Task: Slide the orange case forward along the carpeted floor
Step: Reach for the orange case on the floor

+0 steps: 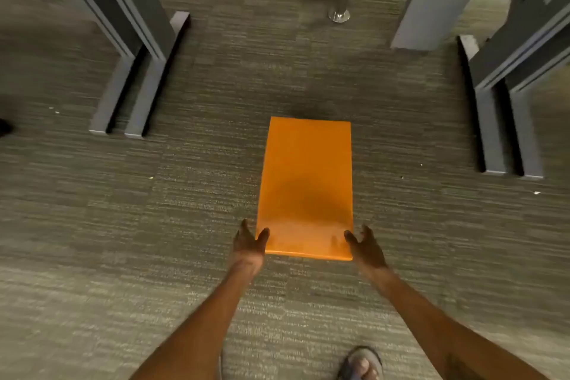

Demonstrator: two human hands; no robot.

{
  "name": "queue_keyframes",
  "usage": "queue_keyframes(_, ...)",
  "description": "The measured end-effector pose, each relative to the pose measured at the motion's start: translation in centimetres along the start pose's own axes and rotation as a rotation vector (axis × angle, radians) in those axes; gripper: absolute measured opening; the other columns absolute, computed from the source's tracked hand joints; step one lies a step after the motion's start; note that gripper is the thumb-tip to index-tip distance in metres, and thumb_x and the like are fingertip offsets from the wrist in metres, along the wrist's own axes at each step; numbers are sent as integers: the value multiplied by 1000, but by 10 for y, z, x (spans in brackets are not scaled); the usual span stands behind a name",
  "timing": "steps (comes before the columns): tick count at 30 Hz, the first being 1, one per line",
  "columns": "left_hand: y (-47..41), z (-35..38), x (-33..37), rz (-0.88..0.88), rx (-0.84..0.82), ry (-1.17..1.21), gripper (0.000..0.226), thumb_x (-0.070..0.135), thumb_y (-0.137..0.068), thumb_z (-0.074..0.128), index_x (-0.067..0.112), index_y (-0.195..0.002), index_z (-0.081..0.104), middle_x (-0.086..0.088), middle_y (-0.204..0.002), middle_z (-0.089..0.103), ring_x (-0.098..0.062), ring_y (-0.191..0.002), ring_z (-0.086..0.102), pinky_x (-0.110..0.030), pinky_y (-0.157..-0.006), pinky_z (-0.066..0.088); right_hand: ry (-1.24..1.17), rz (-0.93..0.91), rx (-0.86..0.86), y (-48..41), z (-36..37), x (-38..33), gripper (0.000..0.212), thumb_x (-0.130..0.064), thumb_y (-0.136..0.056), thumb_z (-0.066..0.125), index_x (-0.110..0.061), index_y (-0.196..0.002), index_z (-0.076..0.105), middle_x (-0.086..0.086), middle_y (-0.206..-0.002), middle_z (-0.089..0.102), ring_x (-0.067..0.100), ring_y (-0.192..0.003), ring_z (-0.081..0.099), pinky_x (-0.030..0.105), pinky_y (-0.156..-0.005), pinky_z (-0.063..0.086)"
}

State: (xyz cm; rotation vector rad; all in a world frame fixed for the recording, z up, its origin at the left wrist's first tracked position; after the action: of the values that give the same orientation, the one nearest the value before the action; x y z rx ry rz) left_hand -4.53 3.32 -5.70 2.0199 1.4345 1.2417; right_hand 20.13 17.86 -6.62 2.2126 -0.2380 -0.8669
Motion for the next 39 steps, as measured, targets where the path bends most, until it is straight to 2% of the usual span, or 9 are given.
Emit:
queue_keyframes(4, -26, 20, -17, -62, -13, 140, 74, 46, -101, 46, 10, -159, 17, -16, -160, 35, -38, -143, 41, -45, -112, 38, -274, 85, -101, -20, 25, 20, 49, -38, -102, 46, -11, -143, 39, 8, -126, 49, 24, -106, 48, 45, -92, 44)
queue_keyframes(7, -36, 32, -25, -8, -25, 222, 47, 36, -104, 46, 8, -141, 48, -16, -141, 57, -33, -120, 58, -43, -102, 47, -469, 128, -166, -27, 36, 33, 41, -37, -102, 47, -22, -140, 42, 0, -127, 45, 20, -110, 45, 53, -102, 44)
queue_keyframes(10, -45, 36, -30, 47, -35, 281, 35, 28, -104, 46, 11, -134, 56, -12, -131, 63, -24, -103, 57, -40, -94, 49, -544, 137, -209, -38, 44, 43, 44, -38, -100, 51, -24, -140, 44, 0, -129, 48, 24, -113, 49, 54, -99, 48)
queue_keyframes(14, -55, 41, -41, 54, -30, 333, 31, 20, -104, 47, 12, -131, 60, -10, -127, 66, -30, -111, 62, -47, -99, 50, -603, 100, -197, -49, 49, 48, 35, -31, -98, 57, -29, -133, 52, 3, -133, 57, 25, -111, 57, 48, -87, 52)
queue_keyframes(19, -56, 37, -42, 39, -19, 454, 33, 13, -105, 46, 11, -136, 56, -6, -122, 63, -23, -105, 57, -36, -88, 45, -629, 92, -165, -47, 50, 47, 35, -27, -99, 56, -31, -134, 55, 0, -133, 59, 24, -115, 58, 51, -95, 49)
queue_keyframes(29, -52, -12, -17, 130, 13, 514, 36, 16, -105, 47, 14, -139, 58, -3, -136, 63, -22, -122, 58, -37, -103, 45, -674, 73, -173, -47, 48, -8, 43, -27, -99, 55, -32, -141, 48, 1, -143, 51, 30, -126, 52, 58, -103, 44)
queue_keyframes(33, -72, -44, -1, 271, 79, 411, 31, 22, -105, 46, 13, -128, 65, -6, -121, 70, -21, -104, 65, -34, -92, 52, -679, 72, -160, -60, 61, -40, 45, -30, -98, 56, -31, -143, 46, 2, -151, 43, 35, -136, 43, 55, -96, 47)
queue_keyframes(36, -93, -65, 8, 341, 150, 387, 27, 19, -104, 48, 10, -117, 69, -1, -94, 67, -5, -72, 57, -17, -61, 45, -690, 63, -151, -76, 74, -62, 46, -30, -97, 57, -31, -142, 47, 4, -152, 41, 37, -137, 41, 58, -96, 48)
queue_keyframes(39, -121, -88, 17, 344, 208, 351, 21, 23, -103, 50, 18, -108, 70, 2, -80, 63, -12, -67, 54, -23, -56, 39, -689, 51, -127, -94, 89, -86, 47, -32, -97, 59, -30, -142, 46, 5, -153, 40, 37, -137, 41, 57, -94, 50)
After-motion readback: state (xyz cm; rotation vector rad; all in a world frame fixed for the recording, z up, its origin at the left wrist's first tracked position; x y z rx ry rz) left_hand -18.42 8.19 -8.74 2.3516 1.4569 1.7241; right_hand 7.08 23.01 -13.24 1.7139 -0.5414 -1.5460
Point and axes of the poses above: each hand's wrist, its own y-axis away from the middle knuckle, its own z-axis out of the palm, x = y × z, the point moved 8 cm from there along -y, towards the middle knuckle
